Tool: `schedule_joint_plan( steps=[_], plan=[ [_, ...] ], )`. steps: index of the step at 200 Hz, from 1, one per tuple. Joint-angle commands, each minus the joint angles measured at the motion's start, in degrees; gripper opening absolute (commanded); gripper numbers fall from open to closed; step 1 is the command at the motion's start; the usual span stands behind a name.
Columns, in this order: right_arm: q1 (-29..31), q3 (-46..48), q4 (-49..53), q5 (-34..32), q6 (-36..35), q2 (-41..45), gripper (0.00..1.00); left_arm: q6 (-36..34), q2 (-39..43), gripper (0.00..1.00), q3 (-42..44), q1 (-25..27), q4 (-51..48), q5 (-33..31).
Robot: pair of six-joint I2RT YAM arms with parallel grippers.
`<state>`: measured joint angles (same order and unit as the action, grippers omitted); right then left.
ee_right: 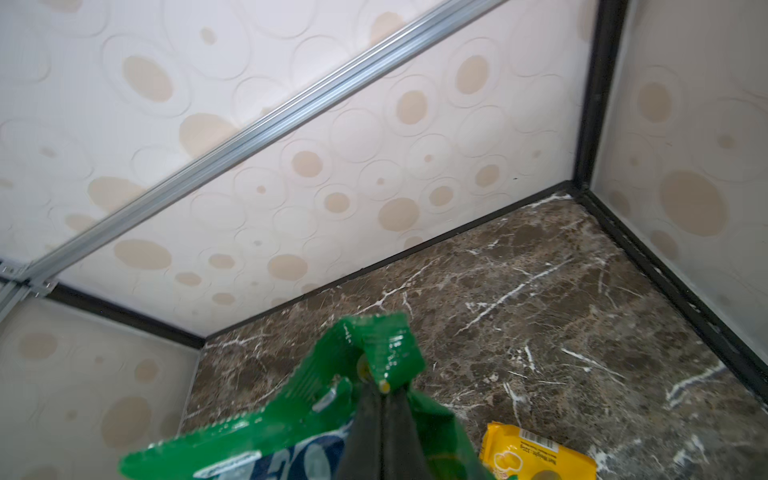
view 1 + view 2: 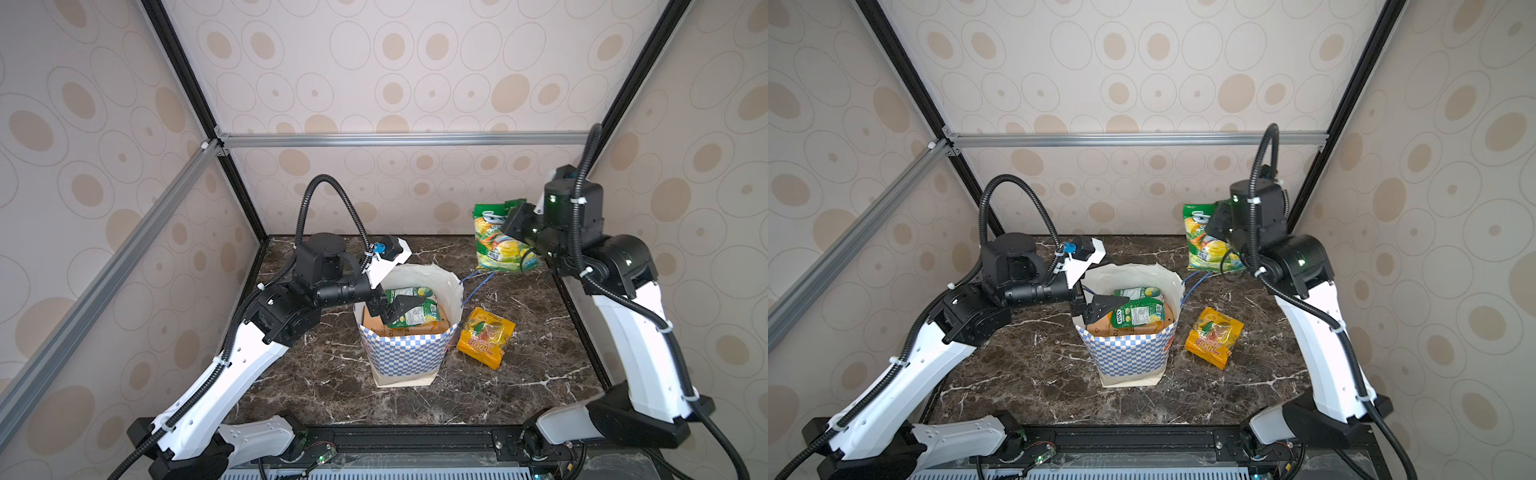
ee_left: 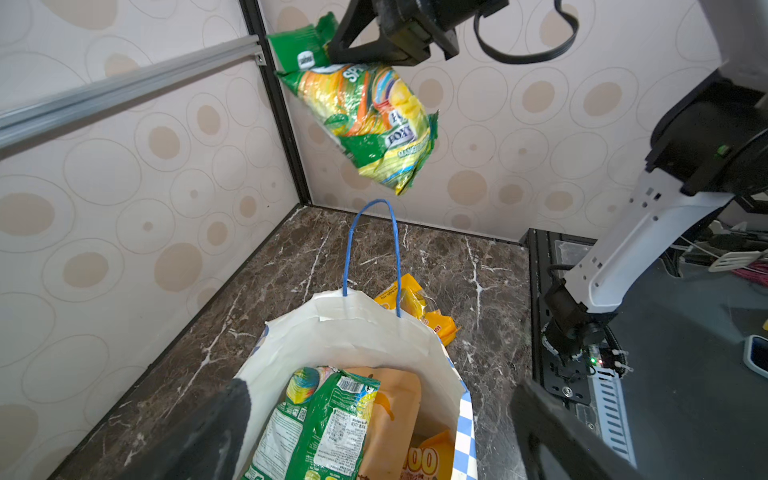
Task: Take the snacks out of the paper bag
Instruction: 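Lift the green Fox's bag out of the bag with the right gripper, then lower the green Fox's bag onto the table beyond the bag and release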
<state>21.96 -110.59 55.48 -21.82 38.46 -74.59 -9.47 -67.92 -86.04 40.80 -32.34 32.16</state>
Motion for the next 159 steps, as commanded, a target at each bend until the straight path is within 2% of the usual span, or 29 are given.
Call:
schedule_joint_plan(
  steps=[1,39,61,80,117,159],
  plan=[
    [-6.36,10.98,-2.82,2.34,7.09,7.81,0.00,-1.78,0.03,0.98,-2.79,1.00,-2.51,1.86],
    [-16.58,29.28,-3.35,6.77,12.46,18.79,0.00,-2.19,-1.68,0.98,-3.95,3.02,-3.32,1.80],
    [-18.28,37.62,-4.41,9.65,14.69,21.59,0.00,-1.86,-3.36,0.98,-5.22,4.68,-2.85,2.42],
    [-18.61,44.84,-9.04,14.85,16.59,21.88,0.00,-1.34,-4.79,0.98,-6.45,5.62,-2.68,2.40],
    [-18.57,54.82,-27.39,26.45,23.84,15.07,0.00,-1.35,-5.90,0.98,-8.35,6.62,-2.98,0.62],
    [-18.33,51.22,-39.26,32.75,25.58,-1.01,0.00,-0.77,-4.22,0.98,-7.83,6.70,-3.10,-1.49]
  ],
)
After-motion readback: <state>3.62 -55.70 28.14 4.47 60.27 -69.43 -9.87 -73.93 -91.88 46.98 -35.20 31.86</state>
